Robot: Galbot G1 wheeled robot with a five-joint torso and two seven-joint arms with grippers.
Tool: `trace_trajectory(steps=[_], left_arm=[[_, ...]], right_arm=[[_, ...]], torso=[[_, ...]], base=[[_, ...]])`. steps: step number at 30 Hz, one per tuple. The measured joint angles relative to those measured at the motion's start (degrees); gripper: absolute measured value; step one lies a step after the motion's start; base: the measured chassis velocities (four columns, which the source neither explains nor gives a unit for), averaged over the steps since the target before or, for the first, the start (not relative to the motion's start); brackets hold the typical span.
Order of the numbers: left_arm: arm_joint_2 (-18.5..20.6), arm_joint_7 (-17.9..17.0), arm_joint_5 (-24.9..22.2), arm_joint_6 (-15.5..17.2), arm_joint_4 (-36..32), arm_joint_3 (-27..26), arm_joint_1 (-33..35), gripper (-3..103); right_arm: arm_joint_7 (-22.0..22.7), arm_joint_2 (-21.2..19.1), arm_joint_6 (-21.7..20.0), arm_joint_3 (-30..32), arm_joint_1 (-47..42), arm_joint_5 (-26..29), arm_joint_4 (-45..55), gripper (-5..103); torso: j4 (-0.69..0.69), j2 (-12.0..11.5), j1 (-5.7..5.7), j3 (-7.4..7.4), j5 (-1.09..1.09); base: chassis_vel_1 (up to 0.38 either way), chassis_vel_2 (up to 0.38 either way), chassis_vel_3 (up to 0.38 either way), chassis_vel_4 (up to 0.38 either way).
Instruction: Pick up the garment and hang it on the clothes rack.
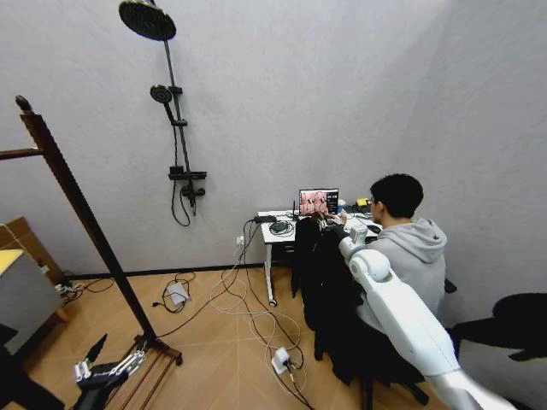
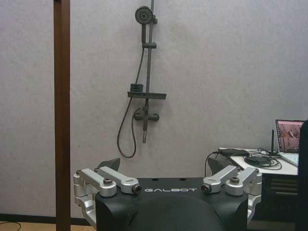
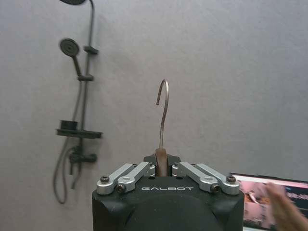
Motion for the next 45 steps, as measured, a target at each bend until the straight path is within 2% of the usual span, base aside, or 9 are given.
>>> trace_trajectory(steps=[4,11,13,18,30,45], left_arm=[[0.0,0.0,0.0,0.0,0.0,0.0,0.0,100],[0.0,0.0,0.0,0.0,0.0,0.0,0.0,100],[0.0,0.0,0.0,0.0,0.0,0.0,0.0,100],[0.0,0.0,0.0,0.0,0.0,0.0,0.0,100],[0.0,0.0,0.0,0.0,0.0,0.0,0.0,100],[0.0,0.0,0.0,0.0,0.0,0.0,0.0,100]], right_arm=[[-0.98,-0.58,-0.72,-2.39,-2.54,4.93,8.28,9],[-1.75,-0.5,-1.35,-3.98,-6.5,5.27,15.42,9],[-4.7,-1.12,-1.51,-4.03,-9.2,5.29,19.79,9],[-6.68,-2.12,-2.18,-3.18,-11.48,4.91,23.39,9],[-5.54,0.06,-2.06,-1.33,-13.91,-0.2,20.3,9],[-5.7,1.02,-1.21,-1.23,-15.15,-1.56,19.18,9]], torso=[[0.0,0.0,0.0,0.0,0.0],[-0.01,0.0,0.0,0.0,0.01],[0.0,0.0,0.0,0.0,0.01],[-0.01,0.0,0.0,0.0,0.01],[-0.01,0.0,0.0,0.01,0.01],[-0.01,0.0,0.01,0.01,0.01]], base=[[0.0,0.0,0.0,0.0],[0.0,0.0,0.0,0.0],[0.0,0.0,0.0,0.0],[0.0,0.0,0.0,0.0],[0.0,0.0,0.0,0.0],[0.026,0.025,0.025,0.031]])
